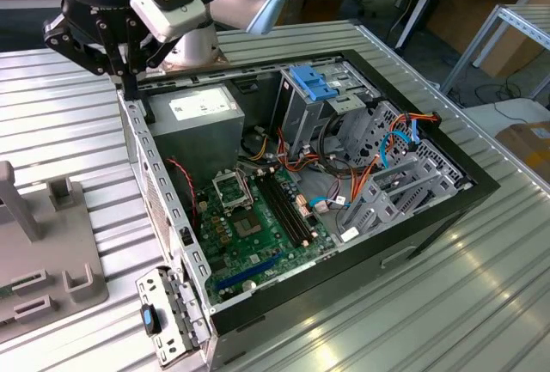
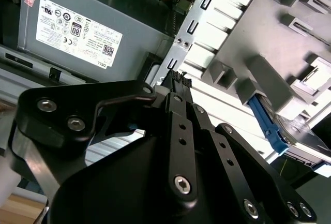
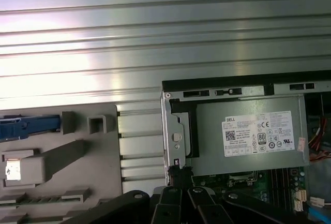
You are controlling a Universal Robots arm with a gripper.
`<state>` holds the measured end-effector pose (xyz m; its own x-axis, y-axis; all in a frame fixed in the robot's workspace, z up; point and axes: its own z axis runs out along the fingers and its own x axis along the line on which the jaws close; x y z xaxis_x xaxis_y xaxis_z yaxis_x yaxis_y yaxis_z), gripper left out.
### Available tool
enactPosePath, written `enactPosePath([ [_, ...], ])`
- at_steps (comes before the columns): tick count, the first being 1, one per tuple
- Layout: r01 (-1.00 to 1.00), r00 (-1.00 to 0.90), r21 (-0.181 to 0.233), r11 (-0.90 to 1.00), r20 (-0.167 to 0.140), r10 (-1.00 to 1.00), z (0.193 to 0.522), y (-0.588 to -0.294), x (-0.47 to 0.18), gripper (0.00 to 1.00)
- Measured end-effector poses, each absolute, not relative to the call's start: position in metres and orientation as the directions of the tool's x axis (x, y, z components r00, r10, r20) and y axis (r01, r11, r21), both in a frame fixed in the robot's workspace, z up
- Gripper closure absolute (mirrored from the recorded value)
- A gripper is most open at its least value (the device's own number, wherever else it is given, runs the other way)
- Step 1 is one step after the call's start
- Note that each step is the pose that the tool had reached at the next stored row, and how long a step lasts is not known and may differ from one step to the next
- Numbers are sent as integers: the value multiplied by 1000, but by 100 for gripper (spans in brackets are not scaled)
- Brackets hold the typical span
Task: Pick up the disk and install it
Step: 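Reach for the disk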
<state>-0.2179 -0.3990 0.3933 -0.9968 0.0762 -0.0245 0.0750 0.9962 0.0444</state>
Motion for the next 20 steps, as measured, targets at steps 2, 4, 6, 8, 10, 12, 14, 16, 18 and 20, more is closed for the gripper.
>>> enactPosePath([
  [2,75,-997,44,996,-24,76,393,-399,-223,89],
  [4,75,-997,44,996,-24,76,393,-399,-228,89],
  [6,75,-997,44,996,-24,76,393,-399,-233,89],
  [8,75,-997,44,996,-25,76,393,-399,-244,89],
  [10,75,-997,44,996,-25,76,393,-399,-248,89],
  [12,75,-997,44,996,-24,76,393,-399,-254,89],
  [14,75,-997,44,996,-24,76,393,-399,-258,89],
  [16,75,-997,44,996,-25,76,393,-399,-266,89],
  [18,75,-997,44,996,-25,76,393,-399,-272,89],
  [20,75,-997,44,996,-24,76,393,-399,-278,89],
])
